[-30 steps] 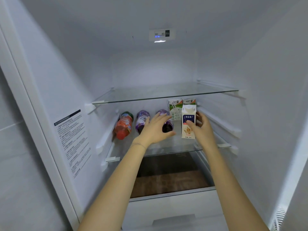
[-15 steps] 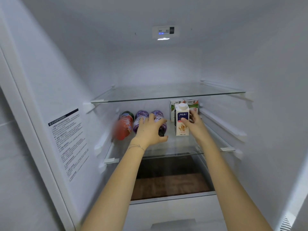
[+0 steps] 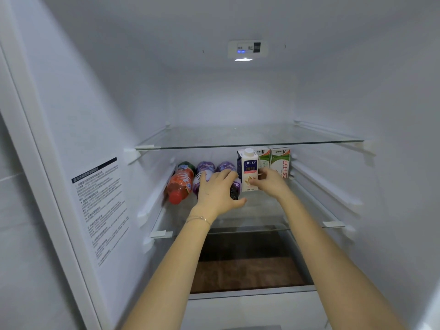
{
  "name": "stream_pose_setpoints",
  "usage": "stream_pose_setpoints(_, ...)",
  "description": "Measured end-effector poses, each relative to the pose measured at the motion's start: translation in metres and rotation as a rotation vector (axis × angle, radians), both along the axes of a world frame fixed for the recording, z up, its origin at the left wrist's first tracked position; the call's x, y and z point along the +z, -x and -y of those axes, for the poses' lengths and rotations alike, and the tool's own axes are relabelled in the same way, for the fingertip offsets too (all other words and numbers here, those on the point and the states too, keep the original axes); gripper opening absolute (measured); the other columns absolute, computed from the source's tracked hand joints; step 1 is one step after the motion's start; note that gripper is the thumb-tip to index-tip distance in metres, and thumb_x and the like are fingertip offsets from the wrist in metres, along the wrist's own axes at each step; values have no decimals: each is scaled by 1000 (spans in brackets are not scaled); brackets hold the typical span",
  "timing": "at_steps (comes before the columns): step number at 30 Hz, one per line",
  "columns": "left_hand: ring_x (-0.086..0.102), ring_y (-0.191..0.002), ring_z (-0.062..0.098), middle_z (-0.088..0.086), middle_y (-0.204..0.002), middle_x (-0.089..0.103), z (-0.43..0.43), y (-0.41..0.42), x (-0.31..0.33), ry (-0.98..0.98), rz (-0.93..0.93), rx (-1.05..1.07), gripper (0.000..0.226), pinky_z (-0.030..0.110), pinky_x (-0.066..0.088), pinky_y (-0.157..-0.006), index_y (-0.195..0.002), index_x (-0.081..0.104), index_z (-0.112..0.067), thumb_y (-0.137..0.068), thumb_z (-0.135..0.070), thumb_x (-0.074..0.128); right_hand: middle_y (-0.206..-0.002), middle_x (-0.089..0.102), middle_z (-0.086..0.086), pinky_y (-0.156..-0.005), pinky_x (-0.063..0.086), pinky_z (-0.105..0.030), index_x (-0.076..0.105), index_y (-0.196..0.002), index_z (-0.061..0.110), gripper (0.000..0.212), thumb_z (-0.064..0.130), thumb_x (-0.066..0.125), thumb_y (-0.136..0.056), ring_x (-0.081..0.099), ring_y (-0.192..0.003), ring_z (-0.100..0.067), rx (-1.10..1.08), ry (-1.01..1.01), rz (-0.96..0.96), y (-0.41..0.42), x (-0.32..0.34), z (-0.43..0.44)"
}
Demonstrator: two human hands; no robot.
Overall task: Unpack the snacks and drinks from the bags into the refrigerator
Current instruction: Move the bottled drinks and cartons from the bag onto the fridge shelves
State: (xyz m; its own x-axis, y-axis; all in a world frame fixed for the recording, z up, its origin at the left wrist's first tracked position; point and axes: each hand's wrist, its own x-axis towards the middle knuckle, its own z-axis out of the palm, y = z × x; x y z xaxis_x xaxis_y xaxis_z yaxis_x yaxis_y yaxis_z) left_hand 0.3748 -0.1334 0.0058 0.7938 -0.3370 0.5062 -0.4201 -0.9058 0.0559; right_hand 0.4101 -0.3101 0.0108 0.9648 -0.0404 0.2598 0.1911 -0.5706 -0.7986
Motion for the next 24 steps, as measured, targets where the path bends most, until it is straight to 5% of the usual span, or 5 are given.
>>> stream_pose_setpoints(7, 38, -136, 15, -6, -150, 38, -1, 6, 6, 10, -68, -28, 81, 47, 20, -114, -143, 37, -25, -80, -69, 59, -121, 66, -12, -86, 43, -29, 61, -122, 6, 36, 18, 67, -89, 61, -111, -23, -58, 104, 24, -15, 3, -4)
stream_pose_setpoints(14, 18, -147, 14, -7, -161, 18, -15, 1, 14, -30, -220, -78, 95, 53, 2, -120, -152, 22, -30, -76, -74, 58, -115, 68, -13, -92, 47, -35, 65, -116, 4, 33, 18, 71, -86, 63, -106, -24, -98, 149, 51, -27, 5, -2)
stream_pose_setpoints(24, 29, -144, 16, -7, -157, 30, -15, 1, 15, 74, -181, -106, 88, 47, 5, -119, -149, 34, -30, -76, -68, 63, -110, 70, -12, -89, 51, -36, 67, -113, 5, 30, 17, 70, -86, 65, -101, -22, -68, 168, 70, -31, 4, -3)
